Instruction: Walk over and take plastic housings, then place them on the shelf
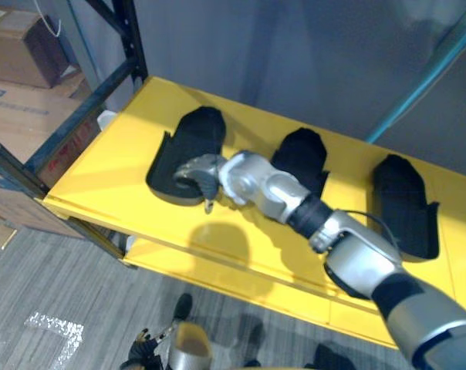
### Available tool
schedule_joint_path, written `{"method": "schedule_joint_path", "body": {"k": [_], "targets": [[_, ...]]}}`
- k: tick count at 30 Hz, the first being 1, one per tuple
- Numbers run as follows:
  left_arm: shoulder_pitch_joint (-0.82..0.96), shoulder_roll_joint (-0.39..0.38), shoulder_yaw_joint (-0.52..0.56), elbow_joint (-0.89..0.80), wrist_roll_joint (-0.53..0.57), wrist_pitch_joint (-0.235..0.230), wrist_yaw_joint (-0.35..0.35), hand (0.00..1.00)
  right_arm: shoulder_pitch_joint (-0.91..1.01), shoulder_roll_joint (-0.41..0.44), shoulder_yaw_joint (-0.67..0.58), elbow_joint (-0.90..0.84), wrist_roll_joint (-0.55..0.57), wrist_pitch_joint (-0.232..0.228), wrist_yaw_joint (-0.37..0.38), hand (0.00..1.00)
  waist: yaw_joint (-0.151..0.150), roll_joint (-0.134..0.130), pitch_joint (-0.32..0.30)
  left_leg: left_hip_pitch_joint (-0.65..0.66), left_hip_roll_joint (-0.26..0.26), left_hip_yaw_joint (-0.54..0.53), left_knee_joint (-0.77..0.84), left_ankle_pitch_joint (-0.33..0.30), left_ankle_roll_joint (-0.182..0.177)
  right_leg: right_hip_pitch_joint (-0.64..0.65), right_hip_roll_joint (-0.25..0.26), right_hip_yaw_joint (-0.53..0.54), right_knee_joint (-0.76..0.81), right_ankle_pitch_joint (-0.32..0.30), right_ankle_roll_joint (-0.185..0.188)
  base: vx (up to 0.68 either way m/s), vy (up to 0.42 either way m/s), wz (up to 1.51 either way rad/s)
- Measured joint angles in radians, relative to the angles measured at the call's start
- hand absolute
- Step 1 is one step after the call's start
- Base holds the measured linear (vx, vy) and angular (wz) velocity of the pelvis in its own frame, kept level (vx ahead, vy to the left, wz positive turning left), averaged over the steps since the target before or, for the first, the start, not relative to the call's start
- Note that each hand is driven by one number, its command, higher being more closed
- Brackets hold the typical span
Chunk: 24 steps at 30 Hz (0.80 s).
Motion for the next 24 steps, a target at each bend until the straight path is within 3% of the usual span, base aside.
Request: {"method": "schedule_joint_path", "body": {"k": [6,9,17,24], "targets": [[-0.002,-0.034,0.028,-0.008,-0.006,0.0,-0.002,0.0,0.01,0.027,-0.053,0.056,-0.001,0.033,-0.035,0.0,0.018,0.045,0.005,-0.021,-0.003,-0.022,0.0,0.005,0.001,-0.019,-0.006,-0.021,0.028,-0.017,0.0,-0.02,0.0,0.09],[-0.001,-0.037,0.029,-0.009,-0.012,0.0,-0.009,0.0,0.01,0.036,-0.075,0.079,0.0,0.036,-0.089,0.0,0.024,0.048,0.007,-0.043,-0.003,-0.029,0.0,0.01,0.0,-0.048,-0.015,-0.025,0.063,-0.035,-0.001,-0.01,-0.008,0.11],[-0.003,-0.046,0.027,-0.037,-0.052,-0.002,-0.029,0.0,0.009,0.069,-0.096,0.144,0.0,0.102,-0.264,0.0,0.035,0.055,0.022,-0.055,-0.013,-0.03,0.0,0.011,0.0,-0.095,-0.056,-0.026,0.156,-0.093,0.002,-0.02,-0.004,0.02],[-0.01,-0.048,0.017,-0.076,-0.083,-0.002,-0.029,0.0,-0.028,0.071,-0.146,0.154,0.0,0.113,-0.327,0.0,0.043,0.056,0.054,-0.076,-0.014,-0.026,0.0,0.014,0.001,-0.13,-0.072,-0.026,0.196,-0.11,0.0,-0.01,-0.005,0.0]]}}
